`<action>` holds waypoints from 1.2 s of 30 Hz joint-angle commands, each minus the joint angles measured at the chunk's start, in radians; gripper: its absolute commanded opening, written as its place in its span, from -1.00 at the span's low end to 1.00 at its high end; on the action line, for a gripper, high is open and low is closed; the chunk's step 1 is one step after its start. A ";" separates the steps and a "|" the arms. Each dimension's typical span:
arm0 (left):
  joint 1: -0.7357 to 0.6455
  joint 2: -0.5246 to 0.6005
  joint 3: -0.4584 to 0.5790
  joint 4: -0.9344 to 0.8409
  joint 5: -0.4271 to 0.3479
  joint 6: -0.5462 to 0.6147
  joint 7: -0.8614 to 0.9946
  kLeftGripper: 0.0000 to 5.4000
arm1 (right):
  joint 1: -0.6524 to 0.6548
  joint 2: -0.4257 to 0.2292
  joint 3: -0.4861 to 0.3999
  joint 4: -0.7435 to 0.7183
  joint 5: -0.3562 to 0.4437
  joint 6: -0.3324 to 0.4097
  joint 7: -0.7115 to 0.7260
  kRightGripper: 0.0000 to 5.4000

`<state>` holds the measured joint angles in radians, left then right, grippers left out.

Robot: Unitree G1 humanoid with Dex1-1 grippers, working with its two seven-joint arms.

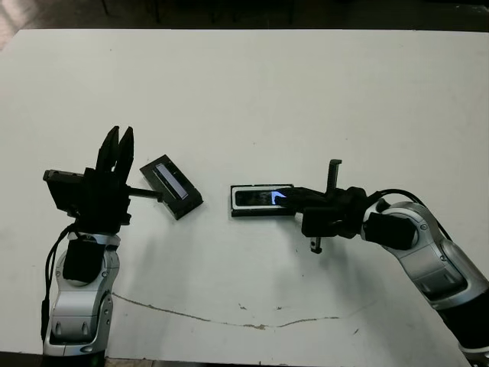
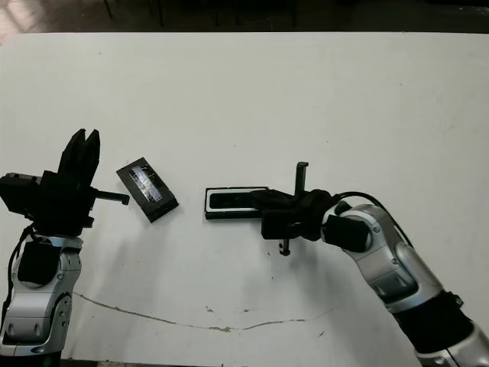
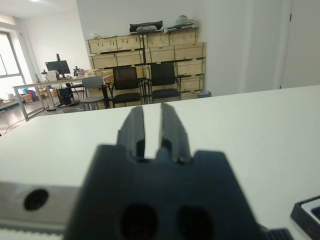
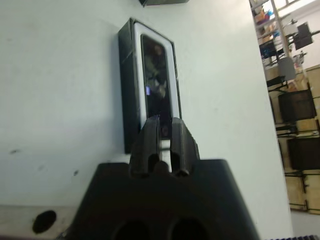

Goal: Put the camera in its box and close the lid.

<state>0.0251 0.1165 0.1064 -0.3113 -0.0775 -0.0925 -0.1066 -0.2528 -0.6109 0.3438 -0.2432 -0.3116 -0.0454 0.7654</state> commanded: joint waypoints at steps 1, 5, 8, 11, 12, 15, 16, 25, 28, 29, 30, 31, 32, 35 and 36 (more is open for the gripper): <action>0.010 0.015 0.009 0.006 0.003 0.012 -0.003 -1.00 | 0.067 -0.030 -0.077 -0.018 0.062 0.029 0.000 -1.00; 0.008 0.019 0.020 -0.003 -0.004 0.028 -0.004 -1.00 | 0.100 0.038 -0.290 -0.066 0.209 -0.005 -0.133 -1.00; 0.000 0.022 0.028 -0.003 -0.016 0.032 -0.011 -1.00 | 0.101 0.130 -0.405 -0.048 0.343 -0.037 -0.239 -1.00; -0.016 0.030 0.033 -0.014 -0.028 0.059 -0.018 -1.00 | 0.089 0.196 -0.466 -0.072 0.512 0.073 -0.279 -1.00; -0.022 0.036 0.034 -0.019 -0.031 0.070 -0.023 -1.00 | 0.090 0.201 -0.475 -0.087 0.543 0.108 -0.287 -1.00; -0.062 0.101 0.034 -0.068 -0.049 0.157 -0.075 -1.00 | 0.089 0.196 -0.489 -0.115 0.612 0.181 -0.284 -1.00; -0.092 0.147 0.033 -0.089 -0.055 0.202 -0.111 -1.00 | 0.084 0.192 -0.490 -0.110 0.631 0.186 -0.272 -1.00; -0.748 0.663 -0.314 0.131 0.084 0.463 -0.791 -1.00 | 0.047 0.185 -0.475 -0.114 0.663 0.280 -0.279 -1.00; -0.946 0.638 -0.501 0.307 0.182 0.472 -0.991 -1.00 | 0.048 0.184 -0.468 -0.119 0.655 0.280 -0.277 -1.00; -0.993 0.620 -0.551 0.359 0.213 0.469 -1.041 -1.00 | 0.050 0.184 -0.467 -0.124 0.651 0.281 -0.280 -1.00; -1.032 0.600 -0.601 0.407 0.245 0.466 -1.086 -1.00 | 0.053 0.185 -0.466 -0.131 0.648 0.285 -0.285 -1.00; -1.061 0.580 -0.646 0.446 0.278 0.459 -1.120 -1.00 | 0.056 0.185 -0.464 -0.141 0.645 0.292 -0.292 -1.00; -1.083 0.561 -0.682 0.480 0.306 0.453 -1.148 -1.00 | 0.059 0.186 -0.463 -0.148 0.643 0.296 -0.296 -1.00; -1.101 0.494 -0.759 0.580 0.357 0.395 -1.206 -1.00 | 0.067 0.189 -0.456 -0.157 0.636 0.295 -0.299 -1.00; -1.096 0.478 -0.780 0.602 0.374 0.360 -1.213 -1.00 | 0.071 0.189 -0.453 -0.158 0.632 0.294 -0.300 -1.00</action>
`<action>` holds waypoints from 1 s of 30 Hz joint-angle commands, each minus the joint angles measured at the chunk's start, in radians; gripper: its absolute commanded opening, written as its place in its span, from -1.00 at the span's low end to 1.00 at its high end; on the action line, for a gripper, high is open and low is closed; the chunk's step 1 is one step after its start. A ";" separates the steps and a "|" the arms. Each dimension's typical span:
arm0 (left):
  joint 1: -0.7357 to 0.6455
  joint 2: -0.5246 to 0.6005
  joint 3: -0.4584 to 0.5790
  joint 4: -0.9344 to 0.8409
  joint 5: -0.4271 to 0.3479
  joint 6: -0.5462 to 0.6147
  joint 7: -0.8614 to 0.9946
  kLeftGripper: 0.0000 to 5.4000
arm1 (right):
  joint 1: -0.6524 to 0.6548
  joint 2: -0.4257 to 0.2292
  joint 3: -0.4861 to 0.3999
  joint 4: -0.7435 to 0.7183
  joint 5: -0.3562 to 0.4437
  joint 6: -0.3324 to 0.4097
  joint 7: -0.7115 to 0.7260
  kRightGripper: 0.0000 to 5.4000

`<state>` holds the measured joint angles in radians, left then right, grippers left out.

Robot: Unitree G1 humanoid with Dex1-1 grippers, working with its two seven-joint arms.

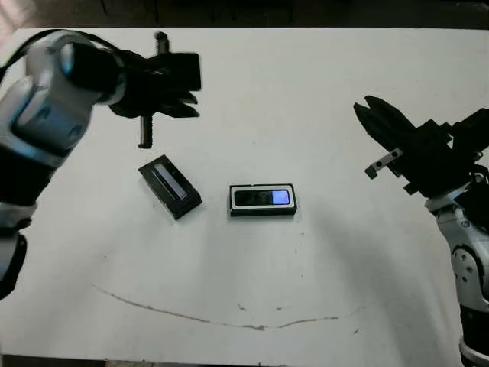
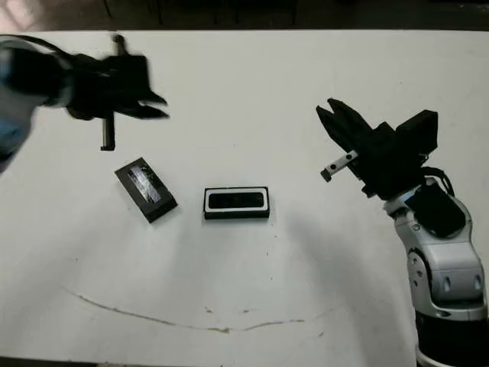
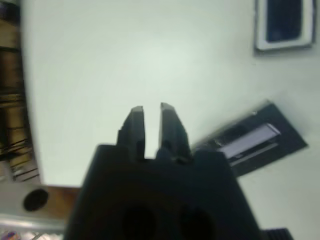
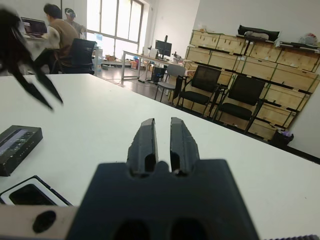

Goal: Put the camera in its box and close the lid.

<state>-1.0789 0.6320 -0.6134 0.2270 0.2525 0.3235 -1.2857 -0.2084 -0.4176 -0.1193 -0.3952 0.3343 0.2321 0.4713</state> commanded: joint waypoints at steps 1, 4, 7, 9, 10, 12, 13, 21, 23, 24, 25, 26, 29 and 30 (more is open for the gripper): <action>0.012 -0.050 -0.077 0.077 0.060 -0.082 -0.041 -1.00 | 0.029 -0.004 0.013 -0.005 -0.017 0.013 -0.006 -1.00; 0.024 -0.076 -0.104 0.098 0.088 -0.116 -0.072 -1.00 | 0.033 -0.003 0.021 0.003 -0.029 -0.003 -0.002 -1.00; 0.046 -0.087 -0.112 0.092 0.095 -0.134 -0.098 -1.00 | 0.036 -0.006 0.028 0.004 -0.033 0.001 0.002 -1.00; 0.057 -0.095 -0.119 0.088 0.105 -0.144 -0.111 -1.00 | 0.039 -0.009 0.033 -0.008 -0.035 0.021 -0.006 -1.00; 0.066 -0.099 -0.124 0.082 0.111 -0.135 -0.117 -1.00 | 0.039 -0.009 0.034 -0.010 -0.029 0.028 -0.005 -1.00; 0.080 -0.106 -0.131 0.072 0.122 -0.123 -0.127 -1.00 | 0.037 -0.005 0.034 -0.006 -0.016 0.033 0.002 -1.00; 0.089 -0.112 -0.134 0.075 0.124 -0.124 -0.133 -1.00 | 0.035 -0.004 0.034 0.002 -0.007 0.032 0.010 -1.00; 0.140 -0.099 -0.156 0.043 0.163 -0.156 -0.170 -1.00 | 0.038 -0.006 0.038 0.005 -0.001 0.030 0.021 -1.00; 0.150 -0.072 -0.150 0.006 0.174 -0.167 -0.187 -1.00 | 0.039 -0.006 0.037 0.003 -0.001 0.030 0.020 -1.00; 0.155 -0.055 -0.145 -0.020 0.174 -0.178 -0.199 -1.00 | 0.039 -0.006 0.037 0.001 0.000 0.032 0.019 -1.00; 0.160 -0.037 -0.140 -0.046 0.172 -0.190 -0.213 -1.00 | 0.040 -0.006 0.036 0.000 0.002 0.033 0.019 -1.00; 0.167 -0.020 -0.136 -0.073 0.173 -0.187 -0.229 -1.00 | 0.041 -0.006 0.036 0.000 0.004 0.035 0.019 -1.00; 0.193 0.029 -0.133 -0.153 0.189 -0.158 -0.278 -1.00 | 0.042 -0.006 0.036 0.002 0.007 0.036 0.022 -1.00; 0.201 0.042 -0.133 -0.171 0.193 -0.154 -0.291 -1.00 | 0.041 -0.006 0.036 0.002 0.010 0.041 0.021 -1.00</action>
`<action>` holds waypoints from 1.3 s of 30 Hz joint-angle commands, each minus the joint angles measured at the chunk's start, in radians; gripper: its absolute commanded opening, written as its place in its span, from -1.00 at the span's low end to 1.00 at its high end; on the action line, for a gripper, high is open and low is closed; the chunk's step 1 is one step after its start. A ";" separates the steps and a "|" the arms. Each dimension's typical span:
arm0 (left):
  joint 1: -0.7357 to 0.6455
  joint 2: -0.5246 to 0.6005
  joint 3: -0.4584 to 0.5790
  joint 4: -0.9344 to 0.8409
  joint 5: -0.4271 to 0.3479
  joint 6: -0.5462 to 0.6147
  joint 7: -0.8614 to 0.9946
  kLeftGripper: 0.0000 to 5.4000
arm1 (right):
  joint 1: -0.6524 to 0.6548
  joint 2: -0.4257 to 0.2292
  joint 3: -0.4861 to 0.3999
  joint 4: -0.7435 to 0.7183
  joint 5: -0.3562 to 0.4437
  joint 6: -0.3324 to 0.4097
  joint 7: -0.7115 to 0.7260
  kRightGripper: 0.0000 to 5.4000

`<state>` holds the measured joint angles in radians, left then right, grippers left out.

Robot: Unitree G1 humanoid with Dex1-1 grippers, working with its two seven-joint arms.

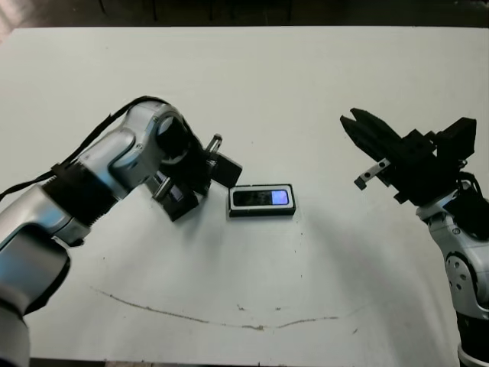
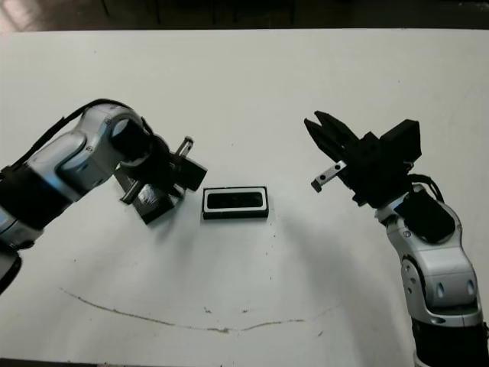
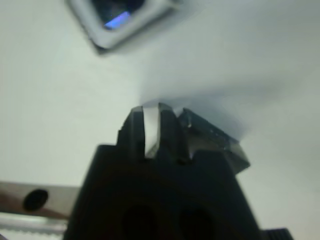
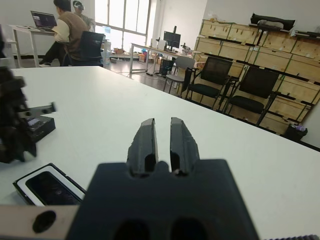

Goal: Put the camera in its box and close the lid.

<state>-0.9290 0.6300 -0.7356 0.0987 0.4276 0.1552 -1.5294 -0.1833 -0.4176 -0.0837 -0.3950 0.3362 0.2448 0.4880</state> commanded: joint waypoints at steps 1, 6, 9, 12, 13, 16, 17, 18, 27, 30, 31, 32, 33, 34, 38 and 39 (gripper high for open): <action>0.061 0.058 -0.009 -0.059 0.018 0.018 -0.063 -1.00 | 0.015 -0.006 0.001 0.002 0.009 0.031 0.005 -1.00; 0.081 0.140 -0.023 -0.120 -0.013 0.057 -0.085 -1.00 | 0.007 -0.009 -0.001 0.016 0.011 0.029 0.016 -1.00; 0.096 0.182 -0.023 -0.148 -0.020 0.087 -0.085 -1.00 | 0.005 -0.015 -0.004 0.016 0.010 0.032 0.019 -1.00; 0.105 0.229 -0.023 -0.170 -0.050 0.092 -0.085 -1.00 | 0.006 -0.019 -0.007 0.018 0.008 0.029 0.022 -1.00; 0.107 0.241 -0.023 -0.177 -0.059 0.094 -0.085 -1.00 | 0.005 -0.020 -0.007 0.018 0.009 0.031 0.022 -1.00; 0.114 0.275 -0.019 -0.197 -0.086 0.107 -0.085 -1.00 | 0.002 -0.023 -0.008 0.024 0.013 0.036 0.025 -1.00; 0.117 0.284 -0.016 -0.203 -0.094 0.111 -0.085 -1.00 | 0.002 -0.024 -0.008 0.025 0.014 0.039 0.025 -1.00; 0.122 0.295 -0.009 -0.211 -0.106 0.124 -0.085 -1.00 | 0.003 -0.027 -0.008 0.024 0.010 0.037 0.026 -1.00; 0.262 0.356 0.338 -0.396 -0.364 0.258 -0.032 -1.00 | 0.003 -0.033 -0.014 0.030 0.008 0.031 0.032 -1.00; 0.352 0.349 0.545 -0.464 -0.544 0.397 0.016 -1.00 | -0.003 -0.038 -0.011 0.040 -0.007 0.014 0.037 -1.00; 0.399 0.328 0.634 -0.470 -0.616 0.444 0.048 -1.00 | -0.005 -0.039 -0.010 0.040 -0.013 0.012 0.035 -1.00; 0.448 0.298 0.721 -0.463 -0.687 0.479 0.084 -1.00 | -0.007 -0.039 -0.009 0.040 -0.017 0.011 0.033 -1.00; 0.493 0.270 0.792 -0.461 -0.738 0.499 0.127 -1.00 | -0.008 -0.038 -0.008 0.040 -0.020 0.011 0.032 -1.00; 0.545 0.231 0.865 -0.481 -0.768 0.515 0.199 -1.00 | -0.010 -0.037 -0.007 0.041 -0.020 0.012 0.031 -1.00; 0.821 -0.176 1.094 -0.740 -0.655 0.454 0.801 -1.00 | -0.011 -0.023 -0.003 0.055 -0.018 0.000 0.032 -1.00; 0.866 -0.246 1.085 -0.785 -0.586 0.433 0.921 -1.00 | -0.012 -0.019 -0.001 0.060 -0.019 -0.002 0.030 -1.00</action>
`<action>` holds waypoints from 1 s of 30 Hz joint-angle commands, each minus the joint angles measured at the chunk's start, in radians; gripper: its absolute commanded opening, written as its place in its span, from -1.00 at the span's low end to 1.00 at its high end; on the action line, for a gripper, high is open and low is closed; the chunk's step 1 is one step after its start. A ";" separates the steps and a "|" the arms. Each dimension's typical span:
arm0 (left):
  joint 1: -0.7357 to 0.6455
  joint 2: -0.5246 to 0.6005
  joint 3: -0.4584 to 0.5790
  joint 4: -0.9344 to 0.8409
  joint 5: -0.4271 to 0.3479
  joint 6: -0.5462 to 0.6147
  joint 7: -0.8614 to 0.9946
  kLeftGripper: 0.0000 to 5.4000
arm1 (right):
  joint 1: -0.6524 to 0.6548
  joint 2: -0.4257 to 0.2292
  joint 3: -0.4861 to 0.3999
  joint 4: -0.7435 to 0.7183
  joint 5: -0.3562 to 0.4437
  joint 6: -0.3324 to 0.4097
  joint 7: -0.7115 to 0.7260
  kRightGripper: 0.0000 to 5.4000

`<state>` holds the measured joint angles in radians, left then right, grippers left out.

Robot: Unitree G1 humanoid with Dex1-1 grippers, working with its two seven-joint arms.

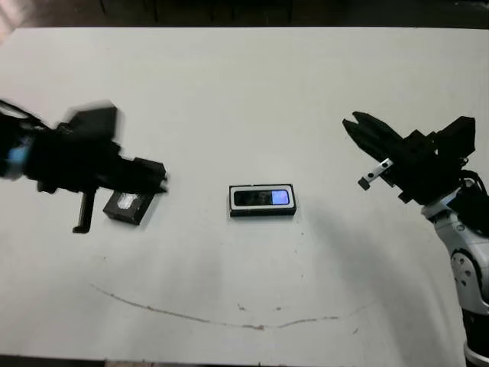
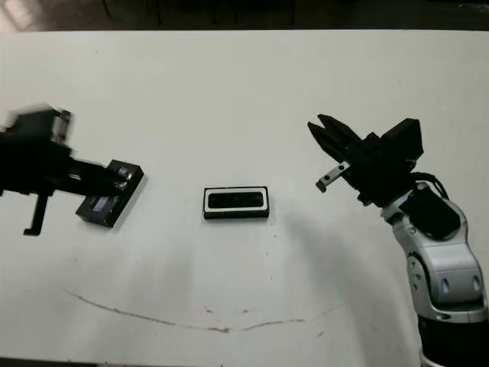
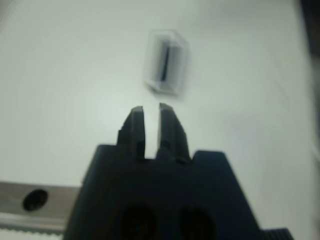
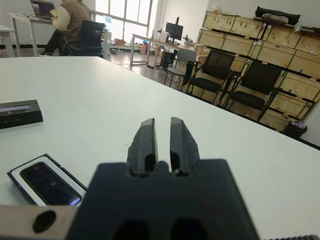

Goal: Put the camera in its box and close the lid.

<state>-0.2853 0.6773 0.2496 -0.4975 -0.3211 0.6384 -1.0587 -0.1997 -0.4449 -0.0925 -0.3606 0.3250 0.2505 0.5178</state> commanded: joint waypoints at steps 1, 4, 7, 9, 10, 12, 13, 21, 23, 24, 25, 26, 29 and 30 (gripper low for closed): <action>0.260 -0.356 0.089 -0.215 0.210 -0.060 0.547 -1.00 | 0.003 0.011 0.011 0.031 -0.010 -0.012 0.000 -1.00; 0.337 -0.438 0.050 -0.257 0.309 -0.032 0.712 -1.00 | -0.002 0.022 0.020 0.049 -0.018 -0.029 -0.001 -1.00; 0.380 -0.472 0.020 -0.281 0.342 0.017 0.783 -0.86 | -0.007 0.023 0.025 0.072 -0.018 -0.051 0.013 -1.00; 0.401 -0.474 0.005 -0.292 0.338 0.063 0.801 -0.70 | -0.005 0.023 0.029 0.083 -0.022 -0.071 0.020 -1.00; 0.406 -0.467 -0.001 -0.294 0.334 0.084 0.804 -0.61 | -0.005 0.023 0.030 0.088 -0.022 -0.077 0.022 -1.00; 0.406 -0.446 0.000 -0.295 0.303 0.144 0.786 -0.44 | 0.001 0.023 0.033 0.092 -0.023 -0.089 0.024 -1.00; 0.400 -0.441 0.017 -0.288 0.261 0.174 0.762 -0.35 | 0.005 0.023 0.035 0.093 -0.025 -0.094 0.024 -1.00; 0.377 -0.393 0.099 -0.238 0.052 0.280 0.688 0.34 | 0.020 0.017 0.039 0.094 -0.019 -0.095 0.031 -1.00; 0.383 -0.376 0.100 -0.230 0.031 0.278 0.684 0.52 | 0.021 0.013 0.041 0.095 -0.028 -0.102 0.034 -1.00; 0.383 -0.371 0.101 -0.227 0.016 0.282 0.682 0.60 | 0.022 0.010 0.043 0.092 -0.034 -0.098 0.031 -1.00; 0.385 -0.366 0.101 -0.223 0.006 0.282 0.681 0.69 | 0.022 0.010 0.044 0.094 -0.039 -0.101 0.031 -1.00; 0.386 -0.360 0.098 -0.217 -0.002 0.279 0.680 0.78 | 0.022 0.011 0.044 0.096 -0.039 -0.102 0.034 -1.00; 0.385 -0.350 0.097 -0.207 -0.033 0.288 0.686 1.00 | 0.022 0.015 0.045 0.100 -0.037 -0.101 0.039 -1.00; 0.387 -0.348 0.094 -0.205 -0.034 0.286 0.693 1.00 | 0.022 0.015 0.046 0.102 -0.036 -0.100 0.041 -1.00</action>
<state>0.0818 0.3146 0.3467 -0.7213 -0.3520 0.9022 -0.3731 -0.1961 -0.4263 -0.0511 -0.2737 0.2953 0.1502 0.5499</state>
